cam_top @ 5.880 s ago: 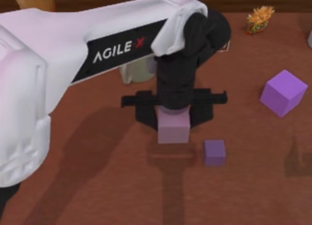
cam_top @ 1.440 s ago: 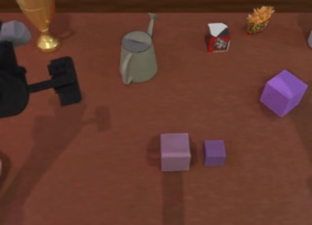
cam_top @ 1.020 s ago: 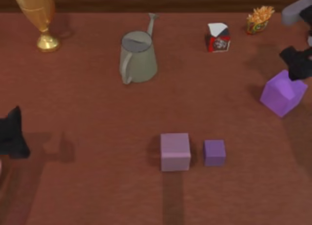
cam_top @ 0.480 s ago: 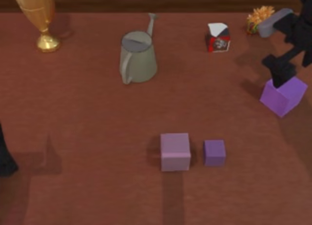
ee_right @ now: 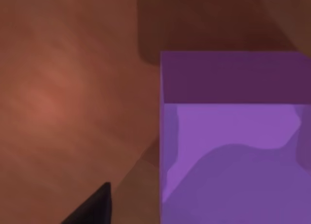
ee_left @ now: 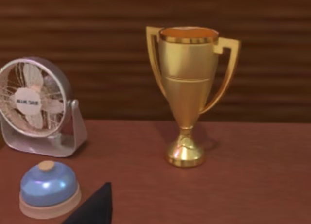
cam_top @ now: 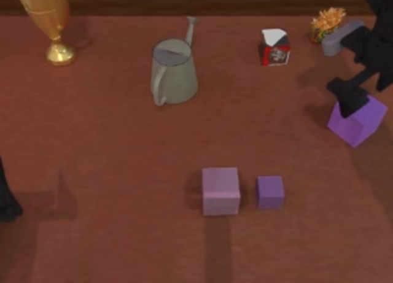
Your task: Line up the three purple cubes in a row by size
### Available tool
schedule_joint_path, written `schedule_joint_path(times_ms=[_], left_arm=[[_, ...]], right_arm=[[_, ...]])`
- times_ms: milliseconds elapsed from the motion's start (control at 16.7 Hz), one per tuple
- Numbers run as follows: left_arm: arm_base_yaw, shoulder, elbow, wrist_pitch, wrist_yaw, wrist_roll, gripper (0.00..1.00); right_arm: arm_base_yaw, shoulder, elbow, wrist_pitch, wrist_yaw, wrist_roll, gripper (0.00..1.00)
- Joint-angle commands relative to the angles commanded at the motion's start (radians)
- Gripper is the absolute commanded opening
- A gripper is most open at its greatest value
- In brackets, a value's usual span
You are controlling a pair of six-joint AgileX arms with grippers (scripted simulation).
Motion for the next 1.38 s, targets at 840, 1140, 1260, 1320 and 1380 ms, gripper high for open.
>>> schedule_joint_path(times_ms=[840,1140,1260,1320,1380], left_arm=[[0.000,0.000,0.000,0.000,0.000,0.000,1.00],[0.000,0.000,0.000,0.000,0.000,0.000,1.00],[0.000,0.000,0.000,0.000,0.000,0.000,1.00],[0.000,0.000,0.000,0.000,0.000,0.000,1.00],[0.000,0.000,0.000,0.000,0.000,0.000,1.00]], right_arm=[[0.003,0.061,-0.166,0.230,0.001,0.004,0.70],[0.003,0.061,-0.166,0.230,0.001,0.004,0.32],[0.003,0.061,-0.166,0.230,0.001,0.004,0.17],[0.003,0.061,-0.166,0.230,0.001,0.004,0.10],[0.003,0.061,-0.166,0.230,0.001,0.004,0.02]])
